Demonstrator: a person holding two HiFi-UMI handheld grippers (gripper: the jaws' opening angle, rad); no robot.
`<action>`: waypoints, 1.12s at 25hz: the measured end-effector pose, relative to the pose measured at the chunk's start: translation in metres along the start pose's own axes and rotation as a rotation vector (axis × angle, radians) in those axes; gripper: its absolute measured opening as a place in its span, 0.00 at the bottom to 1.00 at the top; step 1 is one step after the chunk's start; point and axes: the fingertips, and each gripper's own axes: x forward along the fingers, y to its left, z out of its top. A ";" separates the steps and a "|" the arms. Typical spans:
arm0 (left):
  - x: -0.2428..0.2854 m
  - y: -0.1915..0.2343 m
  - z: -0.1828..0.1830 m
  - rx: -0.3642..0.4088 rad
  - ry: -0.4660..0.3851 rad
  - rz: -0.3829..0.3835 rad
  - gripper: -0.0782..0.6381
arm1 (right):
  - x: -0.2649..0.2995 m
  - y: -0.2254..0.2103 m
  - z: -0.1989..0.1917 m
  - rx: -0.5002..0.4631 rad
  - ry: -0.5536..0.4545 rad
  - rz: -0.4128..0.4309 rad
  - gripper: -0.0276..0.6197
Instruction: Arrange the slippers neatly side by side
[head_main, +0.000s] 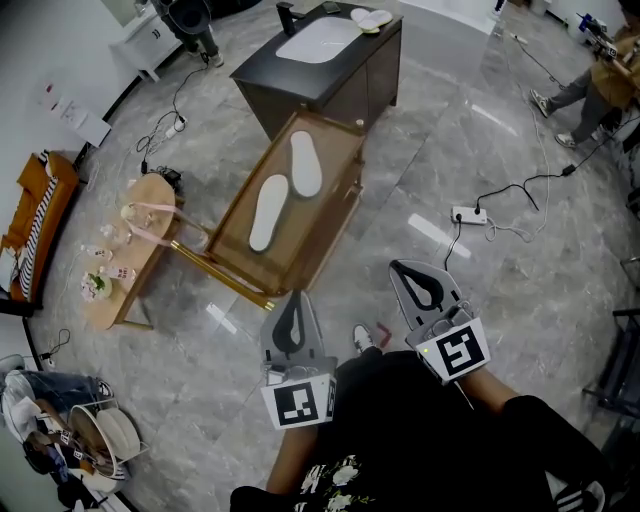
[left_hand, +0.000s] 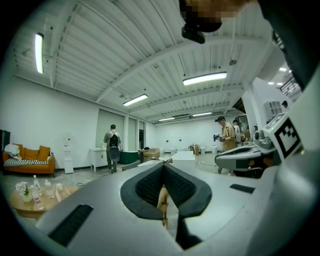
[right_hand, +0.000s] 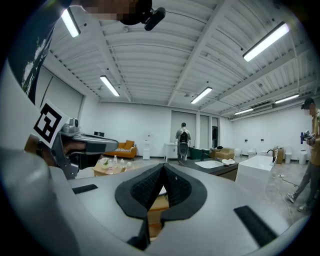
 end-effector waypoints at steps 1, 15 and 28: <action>0.002 0.004 -0.001 0.000 0.001 -0.004 0.11 | 0.004 0.000 0.001 0.001 -0.003 -0.007 0.04; 0.033 0.028 -0.009 0.003 0.009 -0.084 0.11 | 0.034 -0.005 -0.001 -0.010 0.000 -0.055 0.04; 0.027 0.030 -0.023 -0.032 0.034 -0.110 0.11 | 0.019 -0.009 -0.012 -0.028 0.046 -0.087 0.04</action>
